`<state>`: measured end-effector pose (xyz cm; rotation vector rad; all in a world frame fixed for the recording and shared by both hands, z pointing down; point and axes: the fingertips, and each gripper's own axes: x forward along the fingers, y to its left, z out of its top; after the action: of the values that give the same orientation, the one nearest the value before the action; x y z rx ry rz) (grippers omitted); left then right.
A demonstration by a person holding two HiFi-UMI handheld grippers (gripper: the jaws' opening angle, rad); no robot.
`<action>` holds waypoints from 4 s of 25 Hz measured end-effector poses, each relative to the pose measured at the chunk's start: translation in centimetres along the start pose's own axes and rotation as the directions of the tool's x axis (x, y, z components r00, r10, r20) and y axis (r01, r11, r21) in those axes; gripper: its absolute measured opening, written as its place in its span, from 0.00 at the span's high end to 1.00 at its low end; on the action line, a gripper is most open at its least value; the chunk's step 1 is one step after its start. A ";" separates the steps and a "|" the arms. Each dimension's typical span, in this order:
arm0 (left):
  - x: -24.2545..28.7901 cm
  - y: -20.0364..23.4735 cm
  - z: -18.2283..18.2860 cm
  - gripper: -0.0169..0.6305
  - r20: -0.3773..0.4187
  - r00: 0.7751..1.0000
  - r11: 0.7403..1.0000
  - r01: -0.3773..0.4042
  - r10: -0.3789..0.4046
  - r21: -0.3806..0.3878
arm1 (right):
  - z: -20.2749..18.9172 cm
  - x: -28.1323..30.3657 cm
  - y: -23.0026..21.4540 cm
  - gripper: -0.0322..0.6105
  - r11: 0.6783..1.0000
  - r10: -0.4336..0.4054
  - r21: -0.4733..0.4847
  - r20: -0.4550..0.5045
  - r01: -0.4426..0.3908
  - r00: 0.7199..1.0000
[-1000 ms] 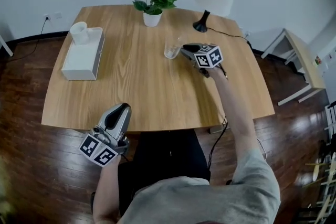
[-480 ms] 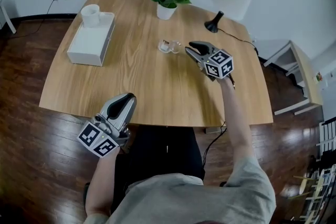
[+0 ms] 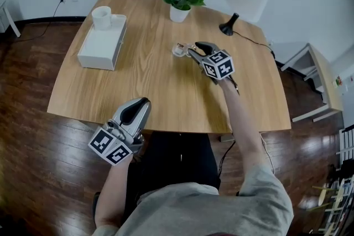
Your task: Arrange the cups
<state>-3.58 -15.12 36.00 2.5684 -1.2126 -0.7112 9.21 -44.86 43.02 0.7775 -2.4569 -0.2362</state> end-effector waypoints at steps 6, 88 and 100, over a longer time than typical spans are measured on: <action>0.1 0.0 0.1 0.94 0.004 1.000 1.000 0.000 0.000 -0.003 | 0.7 -0.1 1.1 0.84 0.993 0.088 0.073 0.027 -0.090 0.996; 4.1 -1.3 -5.3 0.94 -0.104 0.994 0.998 0.025 -0.031 -0.057 | -4.0 -27.1 10.0 0.90 0.946 -0.241 0.315 0.508 0.082 0.827; 2.9 -3.0 -6.3 0.94 -0.213 0.976 0.998 0.051 -0.040 0.044 | -5.6 -25.0 11.5 0.90 0.961 -0.208 0.254 0.413 0.108 0.887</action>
<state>3.22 -15.47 39.31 2.6388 -1.1201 -0.4062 23.87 -21.06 40.15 1.1317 -2.8802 -0.2137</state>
